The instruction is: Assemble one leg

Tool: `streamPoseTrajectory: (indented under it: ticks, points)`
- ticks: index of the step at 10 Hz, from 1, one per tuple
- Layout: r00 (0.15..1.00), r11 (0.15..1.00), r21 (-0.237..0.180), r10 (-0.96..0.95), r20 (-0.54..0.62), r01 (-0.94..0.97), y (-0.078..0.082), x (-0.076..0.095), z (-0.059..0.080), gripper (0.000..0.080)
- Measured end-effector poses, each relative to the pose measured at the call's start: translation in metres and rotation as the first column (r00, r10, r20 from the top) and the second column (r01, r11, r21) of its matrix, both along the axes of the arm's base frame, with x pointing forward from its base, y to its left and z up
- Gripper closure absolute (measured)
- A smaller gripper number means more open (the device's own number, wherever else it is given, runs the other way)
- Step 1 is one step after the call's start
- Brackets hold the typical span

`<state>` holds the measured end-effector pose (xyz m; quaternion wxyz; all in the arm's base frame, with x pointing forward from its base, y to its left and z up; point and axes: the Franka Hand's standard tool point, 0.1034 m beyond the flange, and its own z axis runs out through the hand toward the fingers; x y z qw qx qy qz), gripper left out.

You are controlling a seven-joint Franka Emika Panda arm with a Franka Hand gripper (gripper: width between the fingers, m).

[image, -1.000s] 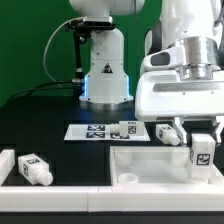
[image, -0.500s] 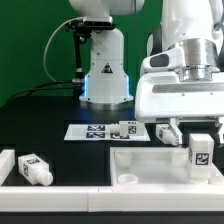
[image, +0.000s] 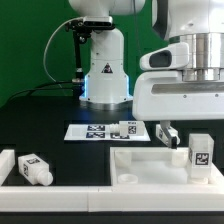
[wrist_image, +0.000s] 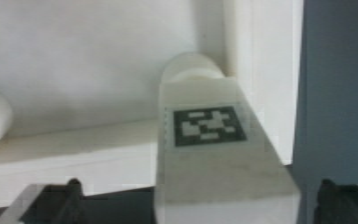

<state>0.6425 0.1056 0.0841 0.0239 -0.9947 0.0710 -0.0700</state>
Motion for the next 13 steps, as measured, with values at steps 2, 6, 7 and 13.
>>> streamPoseTrajectory:
  ticks: [2, 6, 7, 13]
  points:
    - [0.992, 1.000, 0.013, 0.000, -0.122, 0.002, 0.0028, -0.0030, 0.0019, 0.0151]
    - [0.983, 0.990, 0.016, -0.134, -0.128, 0.137, 0.0025, -0.0019, 0.0018, 0.0466]
    - [0.971, 0.979, 0.017, -0.201, -0.132, 0.205, 0.0026, -0.0019, 0.0017, 0.0515]
    - [0.525, 0.530, 0.012, -0.836, -0.157, 0.848, 0.0058, -0.0012, -0.0001, 0.0515]
